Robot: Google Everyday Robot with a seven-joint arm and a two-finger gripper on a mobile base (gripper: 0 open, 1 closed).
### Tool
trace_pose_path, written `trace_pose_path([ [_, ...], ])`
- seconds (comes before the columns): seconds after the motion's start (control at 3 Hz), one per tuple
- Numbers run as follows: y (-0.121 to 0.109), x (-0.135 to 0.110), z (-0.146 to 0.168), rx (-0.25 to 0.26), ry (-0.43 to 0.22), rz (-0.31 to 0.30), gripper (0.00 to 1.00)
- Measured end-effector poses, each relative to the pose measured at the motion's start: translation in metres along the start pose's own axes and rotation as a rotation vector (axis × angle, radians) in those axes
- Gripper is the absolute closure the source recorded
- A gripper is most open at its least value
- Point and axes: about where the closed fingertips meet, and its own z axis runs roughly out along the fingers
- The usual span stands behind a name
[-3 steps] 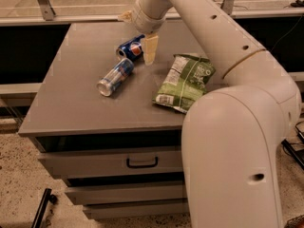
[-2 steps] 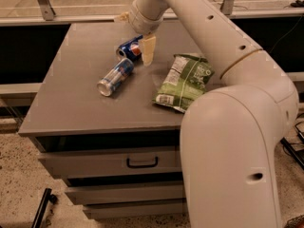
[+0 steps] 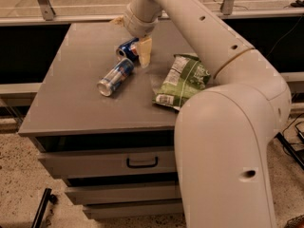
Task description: Place pepsi can upright
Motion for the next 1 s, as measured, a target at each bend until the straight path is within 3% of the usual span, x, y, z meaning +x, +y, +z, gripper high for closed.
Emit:
trace_pose_path([
  [0.33,0.001,-0.003,0.005,-0.014,-0.009,-0.01,0.18],
  [1.0,-0.003,-0.018,0.004,-0.05,-0.035,-0.062,0.64],
])
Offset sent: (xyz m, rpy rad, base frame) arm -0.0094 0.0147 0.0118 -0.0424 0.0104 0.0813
